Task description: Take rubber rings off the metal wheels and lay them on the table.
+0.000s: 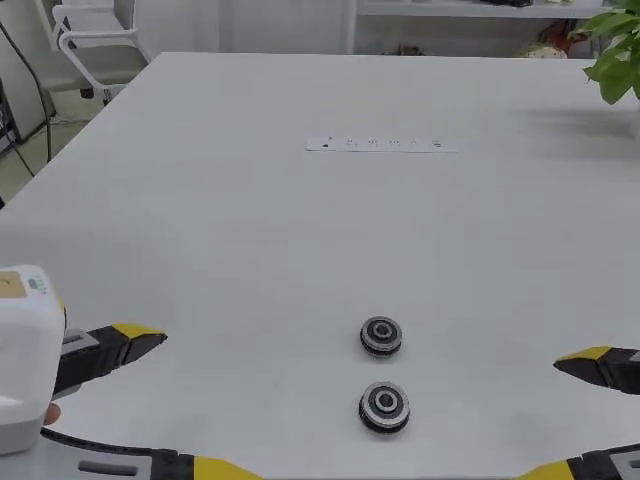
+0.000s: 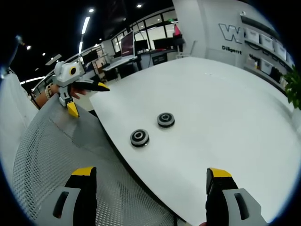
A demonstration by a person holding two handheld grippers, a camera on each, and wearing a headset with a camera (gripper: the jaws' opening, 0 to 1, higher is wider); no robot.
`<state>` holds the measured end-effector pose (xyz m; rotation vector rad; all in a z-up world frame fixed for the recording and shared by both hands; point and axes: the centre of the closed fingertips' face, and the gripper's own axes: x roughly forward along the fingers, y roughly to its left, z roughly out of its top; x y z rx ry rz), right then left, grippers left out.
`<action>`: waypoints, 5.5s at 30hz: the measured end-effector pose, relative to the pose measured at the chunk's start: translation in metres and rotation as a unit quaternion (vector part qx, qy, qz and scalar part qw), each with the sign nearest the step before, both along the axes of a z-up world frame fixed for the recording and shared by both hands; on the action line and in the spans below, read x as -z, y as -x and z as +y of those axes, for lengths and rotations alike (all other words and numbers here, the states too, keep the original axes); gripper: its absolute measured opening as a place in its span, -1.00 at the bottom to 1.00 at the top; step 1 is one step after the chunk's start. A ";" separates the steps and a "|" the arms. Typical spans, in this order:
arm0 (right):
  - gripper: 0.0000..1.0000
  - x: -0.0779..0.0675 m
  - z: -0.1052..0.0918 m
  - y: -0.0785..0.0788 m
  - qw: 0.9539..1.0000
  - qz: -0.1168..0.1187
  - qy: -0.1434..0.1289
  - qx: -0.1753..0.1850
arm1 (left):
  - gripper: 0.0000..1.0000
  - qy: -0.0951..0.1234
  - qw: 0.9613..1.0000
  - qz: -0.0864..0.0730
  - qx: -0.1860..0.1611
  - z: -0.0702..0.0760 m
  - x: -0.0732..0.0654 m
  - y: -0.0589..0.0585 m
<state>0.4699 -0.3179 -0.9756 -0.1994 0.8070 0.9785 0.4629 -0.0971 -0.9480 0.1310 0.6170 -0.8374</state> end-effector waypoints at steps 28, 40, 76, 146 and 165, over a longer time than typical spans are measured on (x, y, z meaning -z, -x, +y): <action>0.90 0.002 -0.002 0.001 1.000 -0.003 0.012 -0.007 | 0.91 -0.017 1.000 0.004 0.025 -0.004 0.004 0.005; 0.89 -0.009 0.007 0.004 0.999 -0.003 -0.029 -0.020 | 0.86 -0.047 0.999 -0.007 0.004 0.007 0.003 0.001; 0.61 -0.003 0.002 -0.008 0.991 -0.008 -0.079 -0.108 | 0.68 -0.091 0.994 -0.050 0.040 -0.080 -0.036 -0.015; -0.31 0.042 0.075 -0.024 0.975 -0.042 -0.080 -0.204 | -0.29 -0.070 0.976 -0.115 0.173 -0.131 0.032 -0.050; -0.45 0.045 0.076 -0.021 0.973 -0.049 -0.074 -0.213 | -0.49 -0.094 0.971 -0.105 0.194 -0.129 0.045 -0.043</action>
